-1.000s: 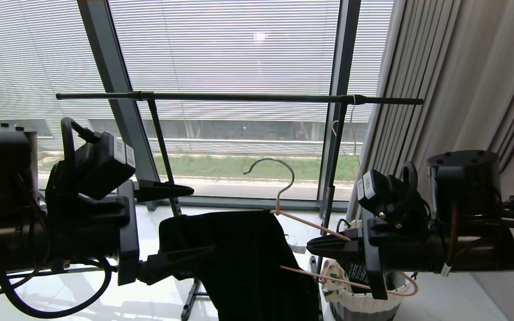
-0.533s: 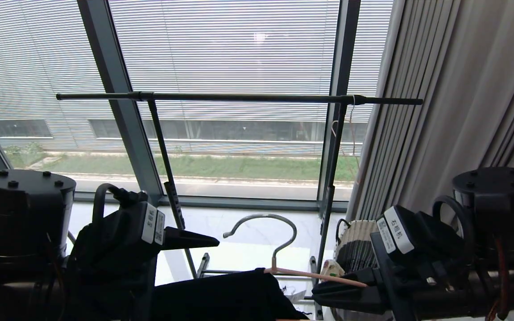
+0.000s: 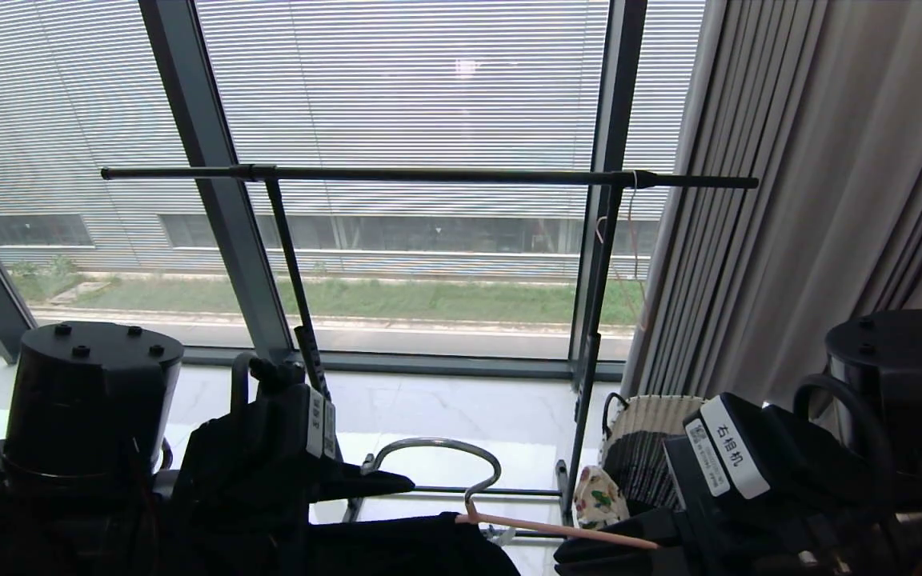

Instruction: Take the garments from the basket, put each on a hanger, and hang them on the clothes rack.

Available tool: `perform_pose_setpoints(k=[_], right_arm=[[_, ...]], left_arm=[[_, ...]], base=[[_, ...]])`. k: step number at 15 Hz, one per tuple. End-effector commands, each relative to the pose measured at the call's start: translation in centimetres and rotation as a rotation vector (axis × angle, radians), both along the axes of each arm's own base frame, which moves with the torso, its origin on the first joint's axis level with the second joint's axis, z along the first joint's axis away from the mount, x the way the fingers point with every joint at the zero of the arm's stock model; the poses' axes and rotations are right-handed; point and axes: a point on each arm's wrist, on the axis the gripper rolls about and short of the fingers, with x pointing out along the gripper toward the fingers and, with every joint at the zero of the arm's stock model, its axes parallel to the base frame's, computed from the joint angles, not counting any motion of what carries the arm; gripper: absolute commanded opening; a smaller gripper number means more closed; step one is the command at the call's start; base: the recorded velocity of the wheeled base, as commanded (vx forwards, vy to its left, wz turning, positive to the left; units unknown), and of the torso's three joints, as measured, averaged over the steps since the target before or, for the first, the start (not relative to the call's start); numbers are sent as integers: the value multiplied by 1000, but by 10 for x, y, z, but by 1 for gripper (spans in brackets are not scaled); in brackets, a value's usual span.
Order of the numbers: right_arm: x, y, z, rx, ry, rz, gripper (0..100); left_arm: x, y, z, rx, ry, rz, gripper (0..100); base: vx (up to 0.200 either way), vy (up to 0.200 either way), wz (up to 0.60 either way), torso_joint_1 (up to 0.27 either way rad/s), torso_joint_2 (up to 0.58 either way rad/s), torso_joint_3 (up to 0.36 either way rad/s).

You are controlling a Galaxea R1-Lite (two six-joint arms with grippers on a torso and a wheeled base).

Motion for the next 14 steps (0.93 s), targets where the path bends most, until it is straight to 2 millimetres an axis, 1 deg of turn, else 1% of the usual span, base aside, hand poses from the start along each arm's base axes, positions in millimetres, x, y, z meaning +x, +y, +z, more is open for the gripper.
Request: perform_pose_setpoints(k=[1,5,6,9,13,14], right_arm=[[-1,0,-1,0,-1,5,0],[0,-1,-1,0,-5,0,0],[-1,-2,0,0,-8,-7,100],[-3,-10,-2,-24,-36,-101,100],[13,-31,-3,-41,-61,-271,100],[17,-36,-4,-46,-58,-301,100]], left_arm=[[3,-3,-4,29,-12,25,0],[5,-4,-10,23,-51,39,0],[5,-4,-12,20,-58,42,0],[4,-1,-13,30,-64,69,0],[4,3,-15,45,-59,123,0],[4,6,-15,30,-26,156,0]], base=[[0,0,0,0,0,0],[0,0,0,0,0,0],[0,0,0,0,0,0],[0,0,0,0,0,0],[0,0,0,0,0,0],[0,0,0,0,0,0]])
